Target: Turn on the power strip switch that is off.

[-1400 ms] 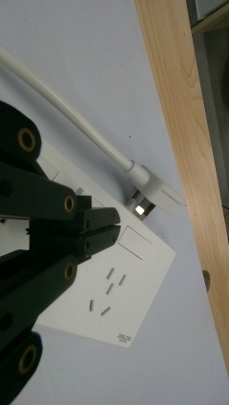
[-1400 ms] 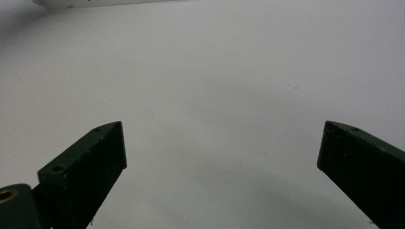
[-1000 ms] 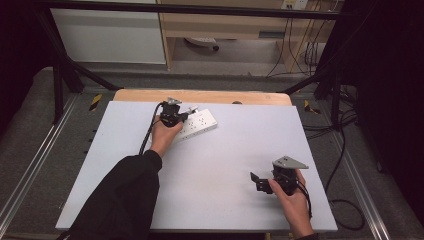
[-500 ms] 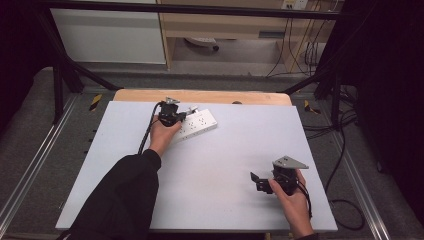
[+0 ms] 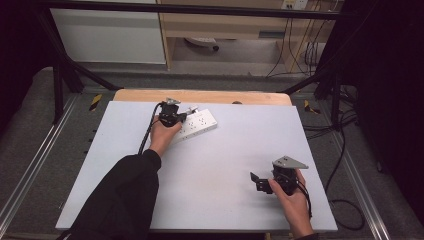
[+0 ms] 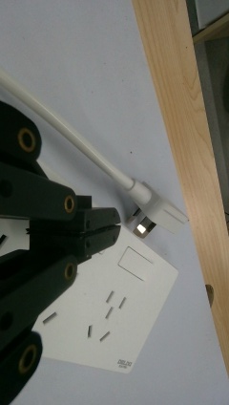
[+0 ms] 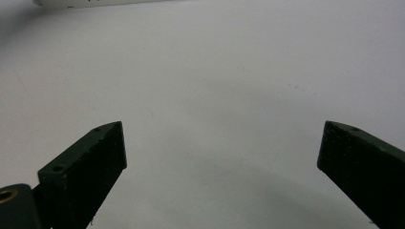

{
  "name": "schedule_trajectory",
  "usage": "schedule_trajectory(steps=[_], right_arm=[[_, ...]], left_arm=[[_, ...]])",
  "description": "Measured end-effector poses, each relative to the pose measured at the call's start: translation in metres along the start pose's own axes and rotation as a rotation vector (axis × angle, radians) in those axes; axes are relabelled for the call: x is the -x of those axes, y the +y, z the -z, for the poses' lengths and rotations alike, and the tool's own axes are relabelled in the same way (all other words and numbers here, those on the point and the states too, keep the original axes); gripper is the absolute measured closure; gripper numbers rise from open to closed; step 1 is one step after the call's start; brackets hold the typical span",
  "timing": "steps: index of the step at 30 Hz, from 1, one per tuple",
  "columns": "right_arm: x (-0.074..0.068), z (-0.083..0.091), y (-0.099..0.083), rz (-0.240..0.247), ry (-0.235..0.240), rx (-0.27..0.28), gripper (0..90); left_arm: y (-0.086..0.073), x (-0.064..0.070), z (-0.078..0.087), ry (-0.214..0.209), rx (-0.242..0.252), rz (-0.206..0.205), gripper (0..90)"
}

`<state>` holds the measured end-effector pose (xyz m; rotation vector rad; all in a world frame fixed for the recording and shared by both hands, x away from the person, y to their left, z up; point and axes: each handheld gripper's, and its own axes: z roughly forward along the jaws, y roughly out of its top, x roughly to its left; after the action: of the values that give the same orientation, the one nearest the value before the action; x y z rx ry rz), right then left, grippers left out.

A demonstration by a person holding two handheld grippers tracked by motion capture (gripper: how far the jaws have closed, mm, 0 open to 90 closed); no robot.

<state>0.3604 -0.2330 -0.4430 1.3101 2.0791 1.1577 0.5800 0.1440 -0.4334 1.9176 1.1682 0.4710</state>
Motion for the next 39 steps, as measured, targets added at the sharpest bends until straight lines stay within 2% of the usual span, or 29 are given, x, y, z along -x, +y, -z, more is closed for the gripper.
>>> schedule_trajectory(steps=[12, 28, 30, 39], right_arm=[[0.0, 0.0002, 0.0, -0.001, 0.0, 0.0, 3.2], [-0.0003, 0.0001, -0.0003, 0.0, 0.004, -0.004, 3.2], [-0.0006, -0.0003, -0.0005, -0.003, 0.005, -0.004, 3.2], [-0.0005, -0.001, -0.0007, -0.001, 0.008, -0.009, 3.2]], left_arm=[[0.0003, 0.0022, -0.001, -0.005, -0.005, -0.012, 90.0], [0.0012, 0.0019, -0.0015, -0.007, -0.015, 0.001, 90.0], [0.0009, 0.0016, -0.0022, 0.001, -0.032, 0.001, 90.0], [-0.0011, -0.0034, -0.0015, -0.03, -0.016, 0.027, 90.0]])
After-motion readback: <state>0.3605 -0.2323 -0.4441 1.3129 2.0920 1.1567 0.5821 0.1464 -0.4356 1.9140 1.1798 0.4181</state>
